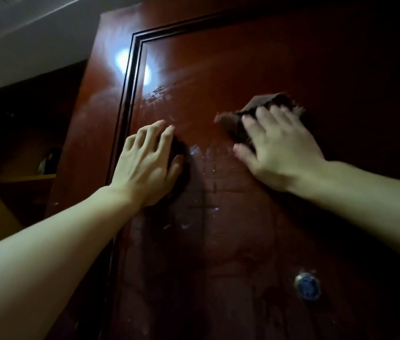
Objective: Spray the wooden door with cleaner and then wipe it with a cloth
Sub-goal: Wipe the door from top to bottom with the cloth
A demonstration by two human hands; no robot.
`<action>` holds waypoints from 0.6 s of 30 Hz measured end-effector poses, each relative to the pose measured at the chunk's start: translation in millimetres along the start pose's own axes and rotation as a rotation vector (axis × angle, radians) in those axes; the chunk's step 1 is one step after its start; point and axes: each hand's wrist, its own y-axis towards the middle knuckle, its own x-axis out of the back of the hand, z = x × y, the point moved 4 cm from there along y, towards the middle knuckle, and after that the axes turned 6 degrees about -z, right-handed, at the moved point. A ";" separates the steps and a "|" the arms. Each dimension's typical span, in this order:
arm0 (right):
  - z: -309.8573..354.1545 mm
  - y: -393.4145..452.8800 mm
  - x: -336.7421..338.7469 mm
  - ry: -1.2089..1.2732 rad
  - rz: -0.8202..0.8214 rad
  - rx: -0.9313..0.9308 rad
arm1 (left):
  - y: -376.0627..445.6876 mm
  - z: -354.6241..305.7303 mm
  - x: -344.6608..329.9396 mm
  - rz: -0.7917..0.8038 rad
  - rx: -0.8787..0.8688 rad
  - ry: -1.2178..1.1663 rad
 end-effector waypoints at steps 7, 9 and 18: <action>43.5 -13.4 -10.3 0.002 -0.016 0.239 | -21.3 28.9 -3.5 0.041 0.004 0.014; 34.9 12.3 -4.5 0.001 -0.015 0.113 | -26.5 33.3 -5.4 0.057 0.002 0.006; 108.3 -24.6 -20.9 0.030 -0.017 0.290 | -45.4 55.6 -9.7 0.058 -0.009 0.006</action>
